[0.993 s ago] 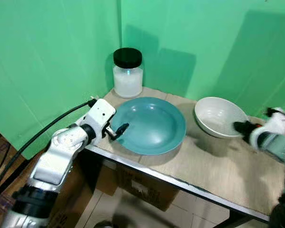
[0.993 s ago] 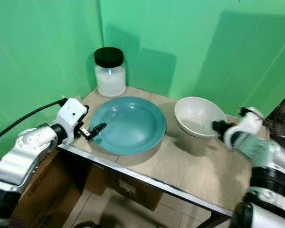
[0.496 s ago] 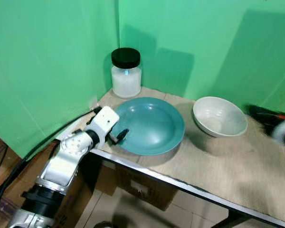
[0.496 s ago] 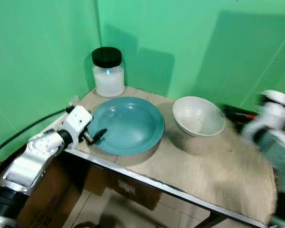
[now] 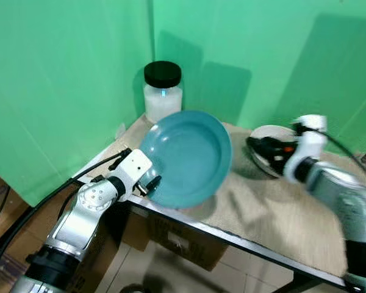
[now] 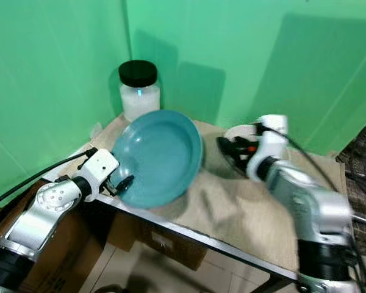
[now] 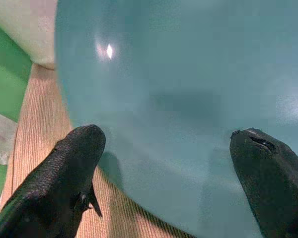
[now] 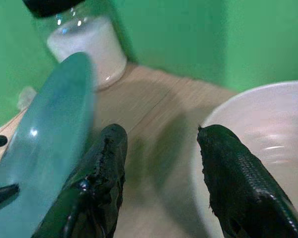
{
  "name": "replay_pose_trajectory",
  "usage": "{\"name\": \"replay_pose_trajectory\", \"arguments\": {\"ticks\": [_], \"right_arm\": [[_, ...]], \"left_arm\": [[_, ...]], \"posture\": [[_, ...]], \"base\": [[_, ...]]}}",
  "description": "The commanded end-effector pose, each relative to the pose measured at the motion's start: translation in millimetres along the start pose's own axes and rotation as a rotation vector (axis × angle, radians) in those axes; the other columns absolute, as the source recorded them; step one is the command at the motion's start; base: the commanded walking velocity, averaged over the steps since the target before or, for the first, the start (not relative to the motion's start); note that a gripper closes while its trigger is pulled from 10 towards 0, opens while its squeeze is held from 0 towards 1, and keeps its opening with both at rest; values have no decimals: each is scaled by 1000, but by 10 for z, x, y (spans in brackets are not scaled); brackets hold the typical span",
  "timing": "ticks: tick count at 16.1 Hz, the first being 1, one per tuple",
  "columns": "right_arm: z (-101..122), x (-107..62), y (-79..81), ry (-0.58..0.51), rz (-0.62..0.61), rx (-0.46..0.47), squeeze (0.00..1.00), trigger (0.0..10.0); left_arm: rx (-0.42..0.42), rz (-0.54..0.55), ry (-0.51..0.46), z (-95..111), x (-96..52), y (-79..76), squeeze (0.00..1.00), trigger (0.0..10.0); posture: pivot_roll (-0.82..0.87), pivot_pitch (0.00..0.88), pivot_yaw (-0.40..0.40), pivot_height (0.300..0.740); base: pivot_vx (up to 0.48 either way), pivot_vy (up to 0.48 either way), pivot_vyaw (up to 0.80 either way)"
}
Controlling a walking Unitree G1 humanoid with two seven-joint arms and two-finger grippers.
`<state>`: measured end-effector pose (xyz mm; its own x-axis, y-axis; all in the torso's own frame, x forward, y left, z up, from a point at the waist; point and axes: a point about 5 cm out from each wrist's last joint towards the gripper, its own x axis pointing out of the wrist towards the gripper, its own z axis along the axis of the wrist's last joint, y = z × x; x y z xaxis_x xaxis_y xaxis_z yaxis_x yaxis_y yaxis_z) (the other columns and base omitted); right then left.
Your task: Setting the table
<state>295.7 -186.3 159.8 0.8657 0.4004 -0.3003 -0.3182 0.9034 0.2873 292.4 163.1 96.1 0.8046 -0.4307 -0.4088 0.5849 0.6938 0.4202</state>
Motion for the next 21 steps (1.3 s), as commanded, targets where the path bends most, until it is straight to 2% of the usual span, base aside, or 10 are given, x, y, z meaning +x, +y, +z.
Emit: {"name": "replay_pose_trajectory", "arguments": {"ticks": [1, 3, 5, 6, 8, 13, 15, 16, 20, 21], "right_arm": [[20, 63, -31, -1, -40, -10, 0, 10000], [12, 289, 13, -8, -32, 6, 0, 10000], [42, 384, 76, -36, 13, 17, 0, 10000], [75, 441, 102, -69, 46, 57, 1000, 10000], [136, 513, 149, -113, 93, 88, 1000, 10000], [137, 811, 206, -143, 99, 2, 1000, 10000], [104, 846, 305, -142, 201, 5, 1000, 10000], [53, 863, 331, -115, 232, -18, 0, 10000], [-100, 869, 322, -25, 295, -45, 0, 10000], [-136, 858, 318, 7, 312, -49, 0, 8706]], "left_arm": [[0, -19, 64, -142, -6, -78, 0, 10000], [-6, -16, 62, -150, -5, -102, 0, 10000], [-12, -13, 61, -156, -9, -106, 0, 10000], [-12, -14, 61, -163, -11, -113, 0, 10000], [-14, -13, 60, -175, -13, -118, 0, 10000], [-26, -9, 56, -180, -6, -130, 0, 10000], [-27, -10, 54, -179, -5, -134, 0, 10000], [-27, -10, 54, -179, -4, -135, 0, 10000], [-22, -11, 53, -175, 2, -128, 0, 10000], [-22, -11, 52, -172, 5, -125, 0, 10000]], "posture": [[37, 0, -59, 740], [45, 0, -71, 740], [47, 0, -74, 740], [49, 0, -75, 740], [51, 0, -77, 740], [55, 0, -81, 740], [58, 0, -84, 740], [58, 0, -84, 740], [55, 0, -81, 740], [53, 0, -77, 740]], "base": [[0, 0, 0], [0, 0, 0], [0, 0, 0], [0, 0, 0], [0, 0, 0], [0, 0, 0], [0, 0, 0], [0, 0, 0], [0, 0, 0], [0, 0, 0]]}}
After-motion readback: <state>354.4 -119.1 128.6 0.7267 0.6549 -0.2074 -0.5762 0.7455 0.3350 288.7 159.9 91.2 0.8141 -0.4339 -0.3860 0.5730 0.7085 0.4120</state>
